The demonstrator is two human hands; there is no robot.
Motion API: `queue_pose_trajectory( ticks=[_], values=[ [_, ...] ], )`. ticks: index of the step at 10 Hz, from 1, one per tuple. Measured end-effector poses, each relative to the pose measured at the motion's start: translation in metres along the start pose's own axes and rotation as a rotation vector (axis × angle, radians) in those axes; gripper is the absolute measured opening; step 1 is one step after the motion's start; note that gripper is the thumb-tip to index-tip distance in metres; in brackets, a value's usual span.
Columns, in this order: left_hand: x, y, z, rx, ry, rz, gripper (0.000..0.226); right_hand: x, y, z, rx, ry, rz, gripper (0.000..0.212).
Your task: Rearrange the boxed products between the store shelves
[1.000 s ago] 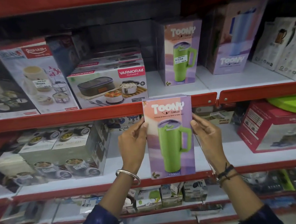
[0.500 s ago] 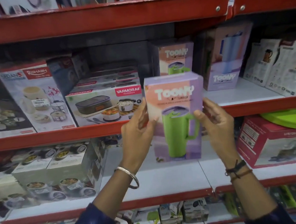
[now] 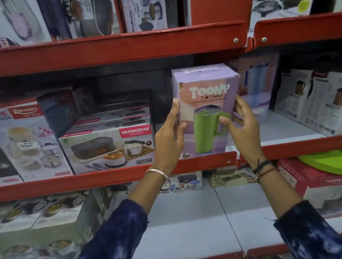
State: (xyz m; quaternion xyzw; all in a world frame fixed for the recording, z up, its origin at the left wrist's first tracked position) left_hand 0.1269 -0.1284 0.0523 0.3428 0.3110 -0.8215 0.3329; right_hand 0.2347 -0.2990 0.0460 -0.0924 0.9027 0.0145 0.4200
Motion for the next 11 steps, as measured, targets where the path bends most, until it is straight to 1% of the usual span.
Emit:
queue_pose_trajectory(
  ticks=[1,2,3,4,5,6,7,8,9,10,11],
  values=[
    [-0.014,0.013,-0.016,-0.039,-0.034,-0.009,0.066,-0.016,0.005,0.019,0.0,0.027,-0.017,0.062],
    [-0.018,0.024,-0.035,-0.056,-0.086,-0.044,0.07,-0.024,0.012,0.041,0.006,0.08,-0.072,0.064],
    [-0.016,0.033,-0.045,-0.075,-0.076,-0.111,0.075,-0.022,0.012,0.056,0.048,0.1,-0.093,0.068],
    [-0.014,0.037,-0.045,-0.136,-0.003,-0.185,0.078,-0.018,0.015,0.05,0.214,-0.053,-0.145,0.079],
    [-0.011,0.04,-0.042,-0.337,0.194,-0.206,0.088,-0.01,0.031,0.036,0.592,-0.353,-0.229,0.092],
    [-0.011,0.047,-0.045,-0.669,0.372,-0.214,0.092,-0.008,0.046,0.045,0.843,-0.394,-0.347,0.099],
    [-0.017,0.053,-0.057,-0.879,0.333,-0.255,0.105,-0.015,0.051,0.057,0.908,-0.34,-0.4,0.105],
    [-0.017,0.055,-0.062,-0.935,0.309,-0.272,0.108,-0.017,0.052,0.061,0.922,-0.31,-0.426,0.106],
    [-0.018,0.055,-0.062,-0.924,0.29,-0.263,0.105,-0.016,0.052,0.06,0.956,-0.299,-0.427,0.104],
    [-0.013,0.047,-0.043,-0.889,0.324,-0.29,0.086,-0.01,0.049,0.042,0.915,-0.308,-0.389,0.087],
    [-0.016,0.022,-0.013,-0.779,0.359,-0.2,0.065,-0.008,0.046,0.01,0.81,-0.39,-0.257,0.063]
  ],
)
Point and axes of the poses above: each hand's wrist, its own x-axis away from the middle knuckle, its own y-axis out of the palm, z = x × y, the point moved 7 cm from there along -x, towards the middle knuckle, and after that the axes turned 5 degrees about -y, right-handed, at the moved point
